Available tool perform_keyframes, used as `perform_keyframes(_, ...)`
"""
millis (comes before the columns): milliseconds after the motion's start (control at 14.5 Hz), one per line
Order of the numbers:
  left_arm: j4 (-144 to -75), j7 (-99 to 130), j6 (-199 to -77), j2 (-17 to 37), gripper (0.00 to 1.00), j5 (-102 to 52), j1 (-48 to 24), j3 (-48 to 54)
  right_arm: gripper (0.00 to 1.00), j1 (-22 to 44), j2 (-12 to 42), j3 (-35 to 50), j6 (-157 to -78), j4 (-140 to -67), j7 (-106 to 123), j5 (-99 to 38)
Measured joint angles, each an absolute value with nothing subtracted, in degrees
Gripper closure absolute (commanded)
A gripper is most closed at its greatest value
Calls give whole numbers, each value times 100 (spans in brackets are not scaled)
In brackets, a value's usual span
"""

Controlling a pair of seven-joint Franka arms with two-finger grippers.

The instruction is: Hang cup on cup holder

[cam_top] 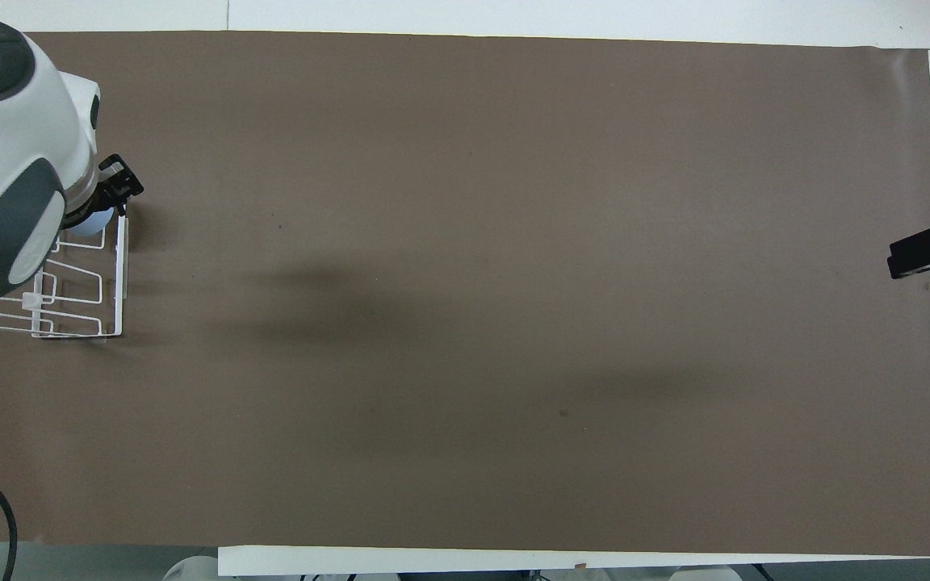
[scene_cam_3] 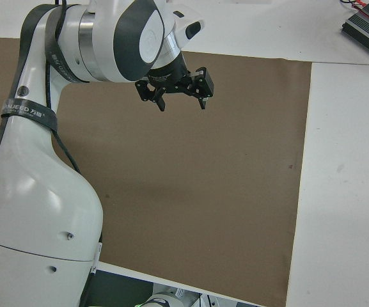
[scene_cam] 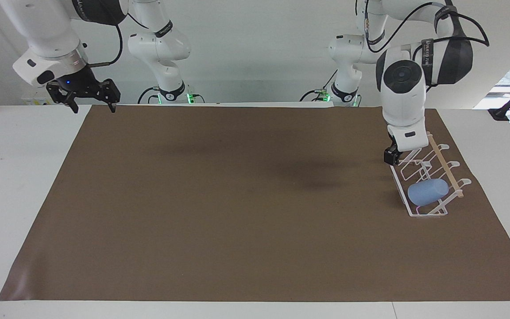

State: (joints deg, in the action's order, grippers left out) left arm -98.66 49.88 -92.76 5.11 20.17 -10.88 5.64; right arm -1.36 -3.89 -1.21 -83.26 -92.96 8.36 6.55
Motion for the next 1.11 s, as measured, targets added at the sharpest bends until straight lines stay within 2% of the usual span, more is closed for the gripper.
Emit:
perform_keyframes(346,-9851,2186,-9200,-92,0,1119,-701,473,0,-136,-390,-121,-8326,-9296,836,655)
perform_keyframes(553,-9717,653,-8718,-375,0,678,-259,424,0,-136,-390,-121,-8326,-9296,836,655)
perform_keyframes(1106,-9149,-68,-8411,-243,0,111,-55,331,0,-136,-389,-121,-8326,-9296,836,655)
